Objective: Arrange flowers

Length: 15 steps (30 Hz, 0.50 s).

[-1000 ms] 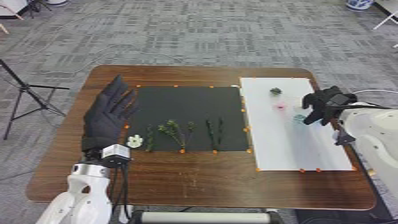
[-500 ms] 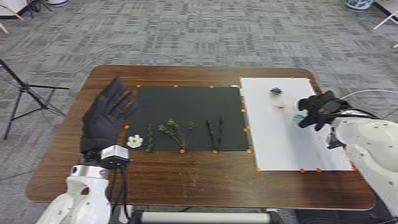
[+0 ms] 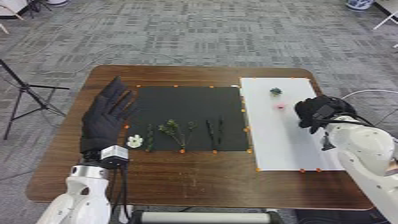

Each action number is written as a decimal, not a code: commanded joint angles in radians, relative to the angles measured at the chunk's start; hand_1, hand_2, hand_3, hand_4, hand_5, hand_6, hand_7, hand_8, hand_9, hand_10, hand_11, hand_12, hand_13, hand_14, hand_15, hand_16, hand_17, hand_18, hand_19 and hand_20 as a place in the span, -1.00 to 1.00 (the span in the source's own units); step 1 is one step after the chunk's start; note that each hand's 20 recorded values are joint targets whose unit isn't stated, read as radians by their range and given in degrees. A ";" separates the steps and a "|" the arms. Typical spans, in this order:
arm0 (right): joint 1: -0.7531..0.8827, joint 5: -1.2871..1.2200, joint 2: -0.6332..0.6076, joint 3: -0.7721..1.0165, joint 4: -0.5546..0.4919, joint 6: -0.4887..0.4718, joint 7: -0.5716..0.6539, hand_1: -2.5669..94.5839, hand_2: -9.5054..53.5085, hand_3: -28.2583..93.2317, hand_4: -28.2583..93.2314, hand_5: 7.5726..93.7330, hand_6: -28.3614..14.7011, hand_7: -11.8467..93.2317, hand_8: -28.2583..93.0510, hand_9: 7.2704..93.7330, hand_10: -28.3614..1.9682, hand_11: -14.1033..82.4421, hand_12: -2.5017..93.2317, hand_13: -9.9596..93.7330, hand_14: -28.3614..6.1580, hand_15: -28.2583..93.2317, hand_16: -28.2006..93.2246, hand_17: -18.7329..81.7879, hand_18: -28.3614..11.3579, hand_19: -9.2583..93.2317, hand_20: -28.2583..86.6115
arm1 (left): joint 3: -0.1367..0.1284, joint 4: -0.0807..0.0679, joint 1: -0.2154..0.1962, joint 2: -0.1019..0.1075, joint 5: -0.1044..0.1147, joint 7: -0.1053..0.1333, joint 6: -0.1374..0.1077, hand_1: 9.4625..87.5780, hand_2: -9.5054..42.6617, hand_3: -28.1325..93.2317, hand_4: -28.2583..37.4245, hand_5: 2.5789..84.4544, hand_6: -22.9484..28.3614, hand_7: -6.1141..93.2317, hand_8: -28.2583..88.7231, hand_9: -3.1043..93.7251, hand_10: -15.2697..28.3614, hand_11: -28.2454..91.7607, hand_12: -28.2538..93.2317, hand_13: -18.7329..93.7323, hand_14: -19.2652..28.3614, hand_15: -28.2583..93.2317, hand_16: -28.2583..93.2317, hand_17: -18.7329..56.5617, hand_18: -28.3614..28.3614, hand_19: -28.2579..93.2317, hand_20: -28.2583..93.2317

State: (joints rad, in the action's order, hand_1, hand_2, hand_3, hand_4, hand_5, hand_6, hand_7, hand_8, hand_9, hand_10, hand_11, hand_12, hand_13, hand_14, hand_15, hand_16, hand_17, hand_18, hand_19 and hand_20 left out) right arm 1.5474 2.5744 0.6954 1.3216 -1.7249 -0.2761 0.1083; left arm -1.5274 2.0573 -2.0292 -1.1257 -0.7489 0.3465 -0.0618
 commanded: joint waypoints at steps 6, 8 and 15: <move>-0.013 -0.017 -0.009 -0.039 -0.014 0.126 0.014 0.05 -1.00 0.85 -0.99 0.40 0.47 0.26 -0.42 0.84 0.72 -0.31 0.15 0.52 0.49 0.56 0.21 -0.06 -0.50 0.74 0.37 | -0.004 0.005 -0.021 0.008 0.002 0.009 -0.003 -0.62 -0.64 0.56 -1.00 -0.41 -0.01 -0.49 -0.69 -0.48 0.20 -0.33 -0.25 -0.36 0.35 -0.32 -0.42 -0.88 0.69 0.16 -0.41; -0.052 -0.020 -0.008 -0.068 -0.015 0.157 0.017 0.04 -1.00 0.86 -0.97 0.40 0.46 0.26 -0.41 0.85 0.71 -0.31 0.15 0.53 0.48 0.55 0.22 -0.06 -0.50 0.74 0.37 | -0.004 0.006 -0.021 0.010 0.004 0.013 -0.008 -0.62 -0.64 0.56 -1.00 -0.41 -0.01 -0.49 -0.69 -0.48 0.20 -0.33 -0.25 -0.36 0.35 -0.32 -0.42 -0.88 0.69 0.16 -0.41; -0.307 -0.037 0.081 -0.259 0.006 0.253 0.000 0.04 -1.00 0.86 -0.94 0.42 0.45 0.26 -0.40 0.86 0.69 -0.31 0.17 0.53 0.47 0.56 0.23 -0.05 -0.50 0.74 0.37 | -0.018 0.012 -0.024 0.029 0.005 0.021 -0.020 -0.62 -0.65 0.56 -1.00 -0.41 -0.01 -0.49 -0.69 -0.48 0.20 -0.33 -0.25 -0.36 0.35 -0.32 -0.42 -0.88 0.70 0.16 -0.41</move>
State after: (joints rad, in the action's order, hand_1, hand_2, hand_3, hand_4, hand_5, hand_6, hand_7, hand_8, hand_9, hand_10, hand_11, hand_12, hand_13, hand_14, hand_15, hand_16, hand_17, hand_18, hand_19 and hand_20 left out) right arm 1.4884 2.5411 0.6879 1.1944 -1.7206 -0.0887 0.1317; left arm -1.5310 2.0588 -2.0401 -1.1155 -0.7489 0.3542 -0.0632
